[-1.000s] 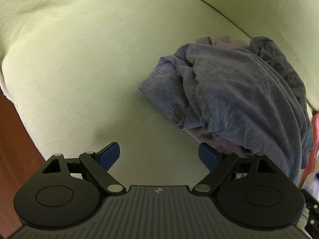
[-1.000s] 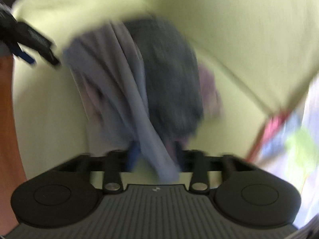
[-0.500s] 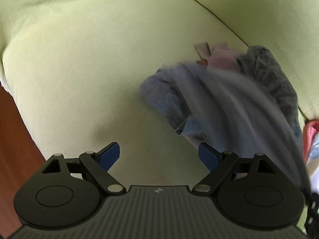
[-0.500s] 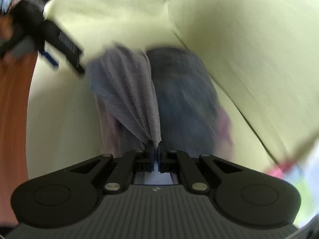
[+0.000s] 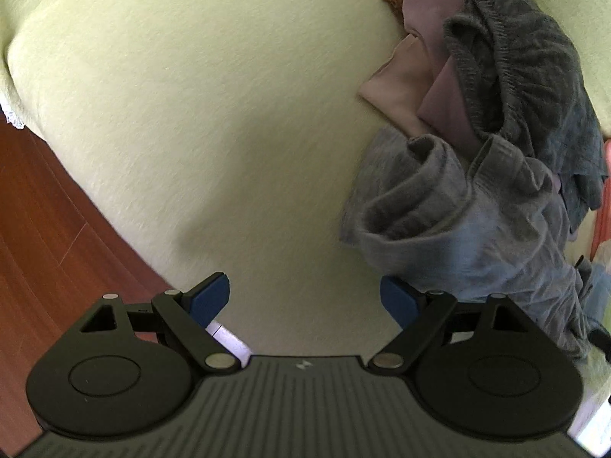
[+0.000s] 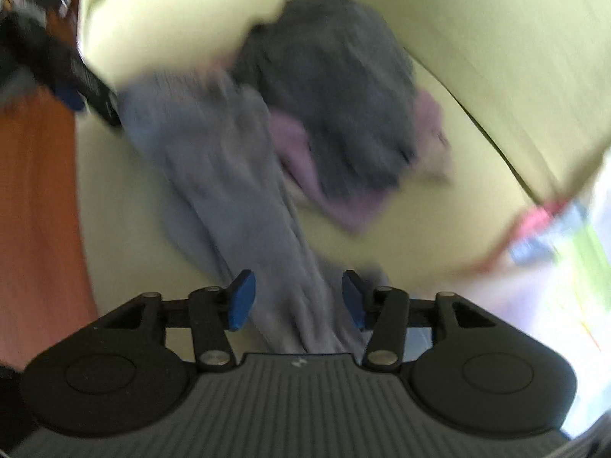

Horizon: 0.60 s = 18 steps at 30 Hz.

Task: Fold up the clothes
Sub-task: 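Grasp the grey pants with the right gripper and pull them from the pile, then grasp the grey pants waistband with the left gripper while the right gripper holds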

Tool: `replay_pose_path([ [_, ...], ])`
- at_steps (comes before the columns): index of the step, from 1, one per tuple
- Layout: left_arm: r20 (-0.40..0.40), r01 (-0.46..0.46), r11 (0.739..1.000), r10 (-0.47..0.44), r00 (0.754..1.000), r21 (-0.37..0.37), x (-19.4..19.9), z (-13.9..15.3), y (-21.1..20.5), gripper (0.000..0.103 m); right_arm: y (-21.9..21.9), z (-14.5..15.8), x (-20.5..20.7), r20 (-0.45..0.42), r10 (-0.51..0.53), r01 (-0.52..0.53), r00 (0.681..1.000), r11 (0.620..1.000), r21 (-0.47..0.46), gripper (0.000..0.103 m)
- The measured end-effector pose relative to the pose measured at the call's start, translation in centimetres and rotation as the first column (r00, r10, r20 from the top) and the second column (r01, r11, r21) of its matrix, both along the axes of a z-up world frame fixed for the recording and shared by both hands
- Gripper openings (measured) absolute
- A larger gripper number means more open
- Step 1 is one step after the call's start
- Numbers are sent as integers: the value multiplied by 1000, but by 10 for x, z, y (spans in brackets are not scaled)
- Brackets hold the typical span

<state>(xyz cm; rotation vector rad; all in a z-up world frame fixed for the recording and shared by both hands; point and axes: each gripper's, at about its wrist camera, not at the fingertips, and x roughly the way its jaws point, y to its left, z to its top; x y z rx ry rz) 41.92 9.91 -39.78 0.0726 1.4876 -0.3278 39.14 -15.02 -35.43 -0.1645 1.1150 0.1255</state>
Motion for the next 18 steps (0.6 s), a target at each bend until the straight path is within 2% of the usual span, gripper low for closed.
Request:
replay_pose_path([
  [1,-14,4,1000,-4,1000,12,-2,-1,3,88,9,-2,15,25,42,-43,999,999,24,49],
  [4,-49,4,999,-2,999,41,-7,-6,15,88,24,-9,44,88,121,-123,989,992,15,50],
  [8,-63,-52,998,55,997,48,-4,-12,26,88,27,-21,73,141,125,-134,982,989,57,50],
  [11,-44,-103,995,103,994,-4,6,-7,29,88,35,-35,100,175,124,-147,977,981,130,50],
  [12,-34,-114,993,113,993,-20,11,-5,27,88,37,-38,97,149,136,-158,979,976,152,42],
  [13,-29,-114,993,114,993,-24,14,-3,26,88,40,-48,103,113,163,-181,980,969,169,3],
  [14,-20,-111,993,111,994,-33,17,0,25,88,41,-51,99,105,181,-197,978,966,170,1],
  [15,-11,-109,993,108,994,-42,21,3,23,88,46,-47,90,137,230,-250,963,956,154,0],
  [18,19,-89,992,91,996,-85,33,12,16,88,52,-28,49,136,255,-276,957,946,170,0],
])
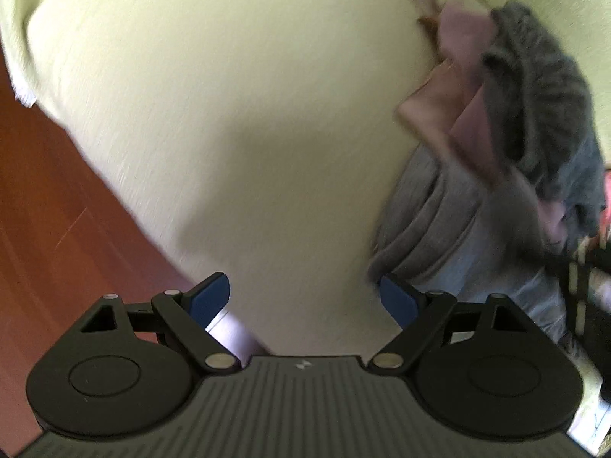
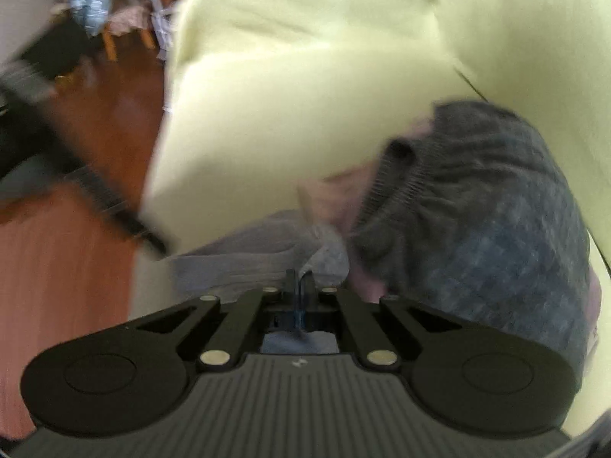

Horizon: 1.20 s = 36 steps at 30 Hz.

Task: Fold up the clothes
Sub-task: 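Grasp the grey pants waistband with the left gripper while the right gripper holds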

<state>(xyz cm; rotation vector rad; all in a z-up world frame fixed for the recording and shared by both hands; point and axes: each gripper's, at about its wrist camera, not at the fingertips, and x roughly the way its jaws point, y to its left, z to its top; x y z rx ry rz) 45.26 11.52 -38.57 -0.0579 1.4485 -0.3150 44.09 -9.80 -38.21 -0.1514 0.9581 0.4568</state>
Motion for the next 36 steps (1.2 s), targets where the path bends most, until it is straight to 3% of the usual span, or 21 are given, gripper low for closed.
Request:
replay_pose_path([
  [5,-21,86,991,-88,996,-98,26,-1,-31,88,10,-7,-54,-154,-12,3,988,998,-59,2],
  [8,-38,151,978,-157,987,-141,38,-6,-53,88,7,-13,-59,-198,-99,83,975,992,-90,24],
  [9,-43,178,973,-186,982,-148,43,-7,-61,88,5,-12,-57,-192,-144,129,971,988,-91,38],
  [12,-46,224,961,-234,971,-164,54,-9,-77,79,2,-10,-54,-189,-235,226,953,972,-69,49],
  [14,-37,235,957,-244,969,-173,58,-5,-81,68,3,-11,-53,-199,-270,263,942,963,-62,51],
  [20,18,274,941,-276,961,-199,64,20,-88,64,6,-13,-68,-206,-327,329,922,944,-29,54],
  [21,1,274,942,-279,960,-195,67,17,-90,60,8,-13,-74,-204,-331,334,921,942,-25,54],
  [22,-23,268,946,-277,961,-181,67,14,-90,47,9,-15,-76,-203,-331,334,922,942,-21,54],
  [23,-34,262,949,-272,962,-176,54,17,-74,42,7,-12,-80,-196,-329,331,924,943,-21,54],
  [25,-46,228,958,-239,970,-176,25,27,-44,42,14,13,-123,-161,-315,316,935,949,-19,54],
  [27,-43,168,971,-177,983,-171,5,37,-23,46,11,17,-129,-117,-278,279,953,960,-9,53],
  [31,-136,34,983,-59,989,-180,-42,22,-4,48,-14,23,-95,-56,-180,179,982,984,-23,50],
  [33,-224,-82,969,29,974,-231,-69,15,-1,49,-27,27,-78,-36,-163,161,986,985,-56,50],
  [36,-329,-250,917,143,933,-310,-89,5,-6,54,-44,39,-60,-18,-156,154,988,983,-98,50],
])
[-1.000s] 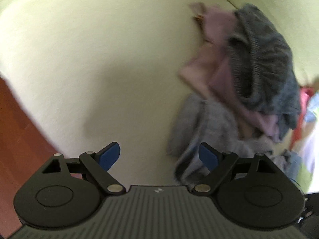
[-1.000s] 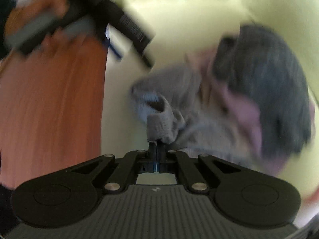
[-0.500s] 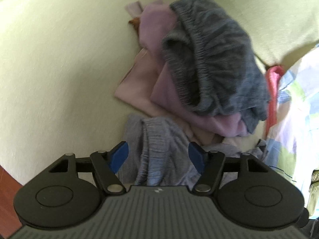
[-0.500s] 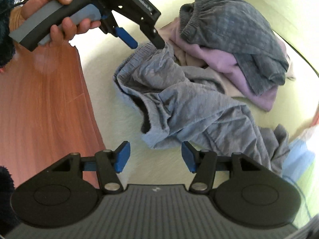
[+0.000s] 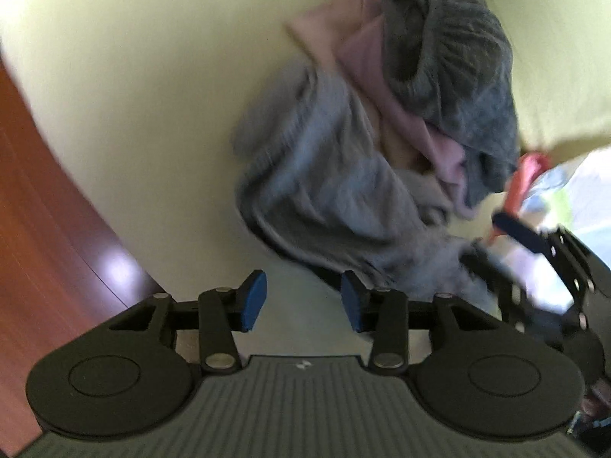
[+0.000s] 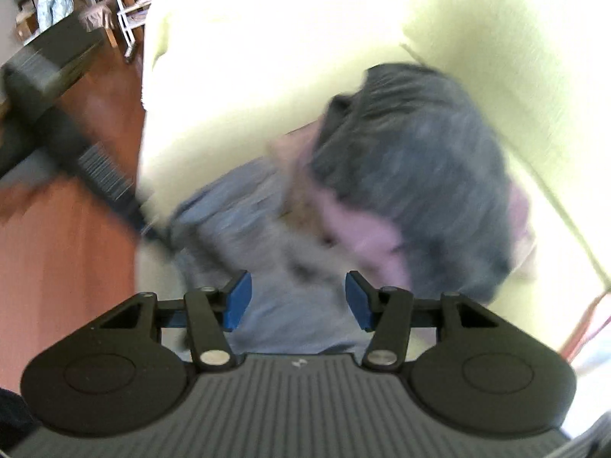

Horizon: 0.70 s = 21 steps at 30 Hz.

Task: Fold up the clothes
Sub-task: 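Grasp the grey pants waistband with the left gripper while the right gripper holds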

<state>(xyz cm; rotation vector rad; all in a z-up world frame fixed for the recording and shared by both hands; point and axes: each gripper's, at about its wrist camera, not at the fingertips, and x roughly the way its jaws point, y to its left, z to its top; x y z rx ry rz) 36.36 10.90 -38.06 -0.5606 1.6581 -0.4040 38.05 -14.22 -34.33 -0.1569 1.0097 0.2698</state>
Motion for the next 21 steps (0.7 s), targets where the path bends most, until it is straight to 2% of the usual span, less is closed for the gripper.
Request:
replay_pose_path([
  [3,-40,-77,997,76,996,-24,-20,-19,-22,58,-11,10,6,-6,4,-4,1000,1000,-20,51],
  [7,-57,-168,986,168,984,-10,-37,-34,-43,58,-15,15,4,-26,61,-61,998,998,-26,51],
  [8,-48,-177,984,177,983,-1,-42,-39,-49,55,-14,15,4,-26,76,-77,997,997,-25,51],
  [9,-26,-195,980,196,980,32,-47,-42,-53,47,-14,14,6,-24,124,-124,992,992,-17,51],
  [10,-17,-201,979,202,979,45,-49,-43,-55,6,-13,14,7,-21,171,-172,985,985,-9,51],
  [11,10,-219,973,219,976,80,-56,-44,-57,3,-12,13,9,-17,219,-219,976,976,-1,49],
  [12,24,-230,968,229,973,100,-61,-44,-58,3,-8,13,15,-6,312,-312,950,950,-1,45],
  [13,56,-252,956,247,967,147,-69,-41,-58,3,-4,13,21,-1,398,-398,917,917,-12,33],
  [14,93,-263,942,249,964,207,-79,-36,-60,3,1,14,28,4,481,-480,877,877,-25,26],
  [15,125,-273,927,248,961,258,-88,-32,-62,3,10,14,40,9,607,-606,795,794,-52,14],
  [16,125,-278,922,253,959,270,-91,-32,-61,3,19,13,54,17,700,-697,714,713,-83,13],
  [17,120,-299,904,274,954,307,-99,-33,-60,3,23,12,61,18,730,-726,683,682,-94,15],
  [18,105,-313,894,295,950,320,-103,-36,-58,3,35,5,89,-24,788,-787,615,612,-73,17],
  [19,89,-328,884,316,944,333,-107,-39,-55,3,41,1,101,-46,803,-804,594,592,-49,28],
  [21,61,-354,866,356,933,353,-115,-47,-51,3,51,-12,122,-67,826,-829,559,559,-19,42],
])
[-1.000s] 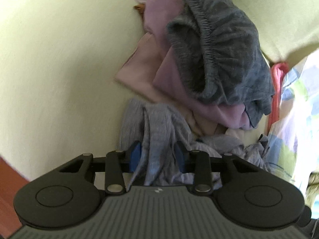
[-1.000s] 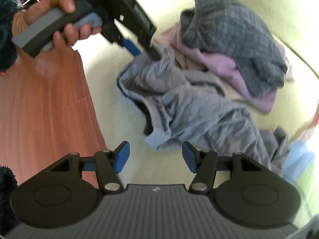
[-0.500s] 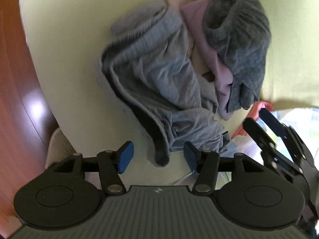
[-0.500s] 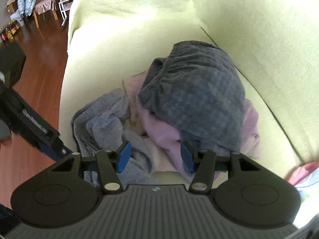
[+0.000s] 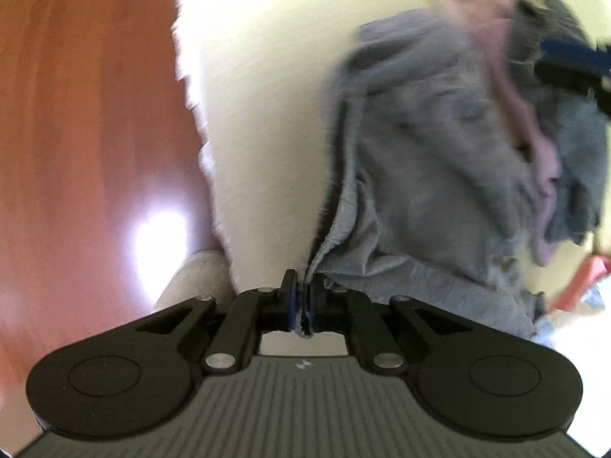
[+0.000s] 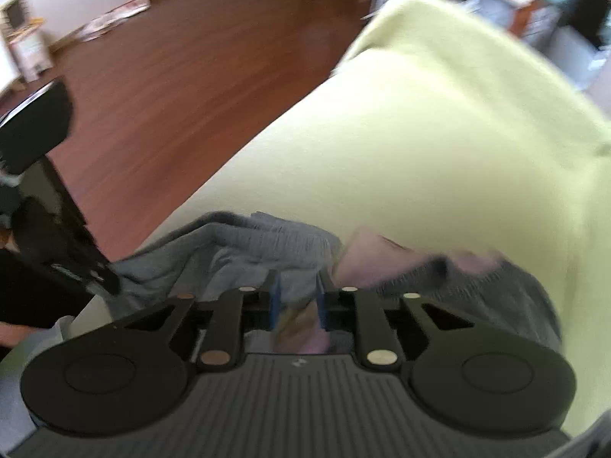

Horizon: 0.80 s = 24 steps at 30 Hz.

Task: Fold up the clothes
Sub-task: 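Lift the grey pants with both grippers and lay them onto the checked blanket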

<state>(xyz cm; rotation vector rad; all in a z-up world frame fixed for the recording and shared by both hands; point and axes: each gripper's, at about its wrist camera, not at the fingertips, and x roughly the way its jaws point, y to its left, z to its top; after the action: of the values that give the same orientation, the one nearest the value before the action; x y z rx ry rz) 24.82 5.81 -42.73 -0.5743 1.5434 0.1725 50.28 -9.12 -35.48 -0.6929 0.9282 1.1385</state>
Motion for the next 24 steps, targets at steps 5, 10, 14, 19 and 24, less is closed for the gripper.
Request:
replay_pose_path([
  [5,-4,-20,1000,20,1000,17,-8,-9,-7,5,18,-30,32,-106,26,-25,994,1000,12,42],
  [10,13,31,999,-31,999,19,-2,-6,9,5,22,-57,33,-276,-10,29,961,997,65,34],
  [14,46,44,999,-44,998,6,3,5,26,4,20,-52,-1,-175,-18,33,984,996,85,8],
  [19,274,186,972,-221,936,146,35,83,19,4,-30,28,-56,28,-427,403,904,870,284,8],
  [24,537,340,876,-479,694,342,77,195,-19,4,-83,125,-127,202,-818,670,538,560,487,8],
])
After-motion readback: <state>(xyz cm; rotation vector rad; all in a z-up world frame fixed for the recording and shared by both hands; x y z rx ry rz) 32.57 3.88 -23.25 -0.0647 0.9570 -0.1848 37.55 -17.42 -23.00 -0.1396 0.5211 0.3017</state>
